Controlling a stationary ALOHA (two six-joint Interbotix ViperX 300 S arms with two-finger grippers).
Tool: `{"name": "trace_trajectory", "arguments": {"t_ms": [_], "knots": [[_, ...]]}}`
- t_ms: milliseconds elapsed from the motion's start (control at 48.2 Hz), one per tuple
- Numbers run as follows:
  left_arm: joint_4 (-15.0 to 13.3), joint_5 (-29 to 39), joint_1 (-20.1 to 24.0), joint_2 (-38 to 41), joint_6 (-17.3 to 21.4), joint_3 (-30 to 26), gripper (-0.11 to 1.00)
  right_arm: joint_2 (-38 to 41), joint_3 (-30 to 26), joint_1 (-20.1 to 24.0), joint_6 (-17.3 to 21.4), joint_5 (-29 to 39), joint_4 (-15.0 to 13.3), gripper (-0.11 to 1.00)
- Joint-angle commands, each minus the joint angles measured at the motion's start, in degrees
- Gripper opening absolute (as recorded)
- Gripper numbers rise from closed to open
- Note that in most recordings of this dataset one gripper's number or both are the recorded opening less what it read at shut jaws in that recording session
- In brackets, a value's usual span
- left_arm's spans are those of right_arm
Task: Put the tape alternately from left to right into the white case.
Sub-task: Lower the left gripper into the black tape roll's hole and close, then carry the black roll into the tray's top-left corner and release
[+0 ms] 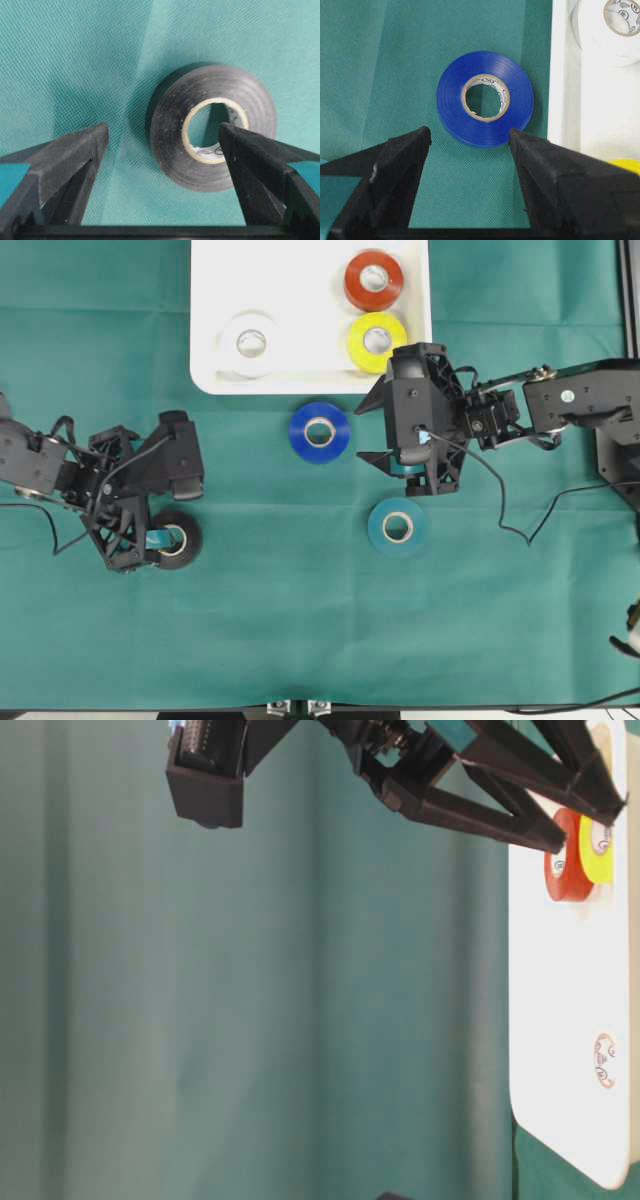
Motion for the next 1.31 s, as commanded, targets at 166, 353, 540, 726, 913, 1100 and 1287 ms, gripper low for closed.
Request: {"name": "trace_trajectory", "arguments": {"t_ms": [166, 353, 540, 726, 913, 1100, 1287], "knots": [[0.2, 2.1, -0.3, 1.8, 0.2, -2.8, 0.61, -0.5, -0.5, 0.2, -0.1, -0.4, -0.1, 0.71], [0.2, 4.2, -0.3, 3.1, 0.1, -3.3, 0.61, -0.5, -0.5, 0.3, -0.1, -0.4, -0.1, 0.71], [0.3, 4.7, -0.4, 3.1, 0.0, -4.0, 0.55, -0.5, -0.4, 0.2, -0.1, -0.4, -0.1, 0.71], [0.2, 4.7, -0.4, 2.5, -0.1, -4.1, 0.11, -0.5, -0.4, 0.2, -0.1, -0.4, -0.1, 0.71], [0.1, 4.7, -0.4, 1.9, 0.0, -4.2, -0.04, -0.5, -0.4, 0.2, -0.1, -0.3, 0.0, 0.71], [0.1, 4.7, -0.8, 1.1, 0.0, -4.3, -0.04, -0.5, -0.4, 0.3, -0.1, -0.4, -0.1, 0.71], [0.1, 4.8, -0.9, -1.8, 0.1, -6.1, -0.04, -0.5, -0.5, 0.2, -0.1, -0.3, -0.1, 0.71]]}}
